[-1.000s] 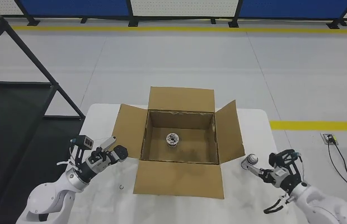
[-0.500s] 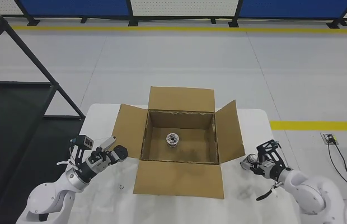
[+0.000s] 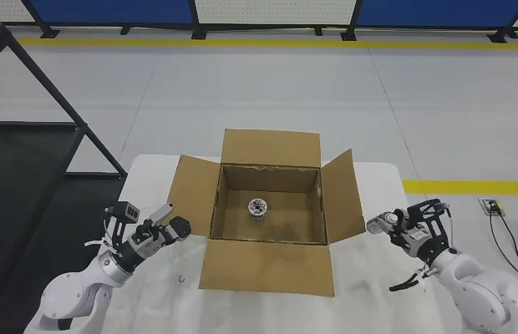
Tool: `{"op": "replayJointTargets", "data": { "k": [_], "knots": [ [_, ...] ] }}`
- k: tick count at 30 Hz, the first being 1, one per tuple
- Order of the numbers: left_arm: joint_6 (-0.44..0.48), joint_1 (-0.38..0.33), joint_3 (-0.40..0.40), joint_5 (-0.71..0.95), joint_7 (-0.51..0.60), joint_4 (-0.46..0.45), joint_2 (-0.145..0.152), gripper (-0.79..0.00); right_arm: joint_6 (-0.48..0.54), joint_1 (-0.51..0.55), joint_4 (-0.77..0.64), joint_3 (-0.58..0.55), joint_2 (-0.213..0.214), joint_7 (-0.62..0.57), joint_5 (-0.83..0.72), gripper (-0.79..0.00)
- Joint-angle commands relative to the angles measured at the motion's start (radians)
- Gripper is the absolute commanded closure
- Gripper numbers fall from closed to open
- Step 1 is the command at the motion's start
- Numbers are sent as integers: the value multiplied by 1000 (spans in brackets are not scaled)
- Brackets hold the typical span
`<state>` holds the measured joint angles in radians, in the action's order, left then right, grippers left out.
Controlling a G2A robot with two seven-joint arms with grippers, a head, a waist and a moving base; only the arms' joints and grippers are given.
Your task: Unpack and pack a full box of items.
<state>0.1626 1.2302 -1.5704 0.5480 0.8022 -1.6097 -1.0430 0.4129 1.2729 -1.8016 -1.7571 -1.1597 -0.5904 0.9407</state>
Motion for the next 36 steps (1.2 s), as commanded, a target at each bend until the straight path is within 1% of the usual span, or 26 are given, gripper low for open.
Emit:
{"op": "replayJointTargets", "data": {
  "k": [1,4,5,8,10,13,16,18,20,22,25,28,31,35,36],
  "knots": [
    [0,0,0,0,0,0,0,-785,-53,21,-108,-25,1,22,10,0],
    [0,0,0,0,0,0,0,-785,-129,27,-281,-41,1,28,36,0],
    [0,0,0,0,0,0,0,-785,-131,25,-336,-39,2,31,41,0],
    [0,0,0,0,0,0,0,-785,-90,-1,-451,-12,6,24,40,0],
    [0,0,0,0,0,0,0,-785,-50,-45,-490,38,10,-12,45,0],
    [0,0,0,0,0,0,0,-785,-11,-163,-480,167,14,-106,66,0],
    [0,0,0,0,0,0,0,-785,0,-322,-396,341,9,-192,76,0],
    [0,0,0,0,0,0,0,-785,-4,-440,-309,456,-1,-248,69,0],
    [0,0,0,0,0,0,0,-785,-32,-556,-207,565,-16,-304,76,0],
    [0,0,0,0,0,0,0,-785,-49,-657,-89,663,-34,-354,37,0],
    [0,0,0,0,0,0,0,-785,-62,-784,85,783,-63,-408,-13,0],
    [0,0,0,0,0,0,0,-785,-66,-867,244,871,-91,-427,-64,0],
    [0,0,0,0,0,0,0,-785,-71,-920,384,929,-115,-417,-95,0],
    [0,0,0,0,0,0,0,-785,-68,-958,548,977,-141,-356,-110,0],
    [0,0,0,0,0,0,0,-785,-87,-965,588,983,-145,-332,-92,0]
  ]
}}
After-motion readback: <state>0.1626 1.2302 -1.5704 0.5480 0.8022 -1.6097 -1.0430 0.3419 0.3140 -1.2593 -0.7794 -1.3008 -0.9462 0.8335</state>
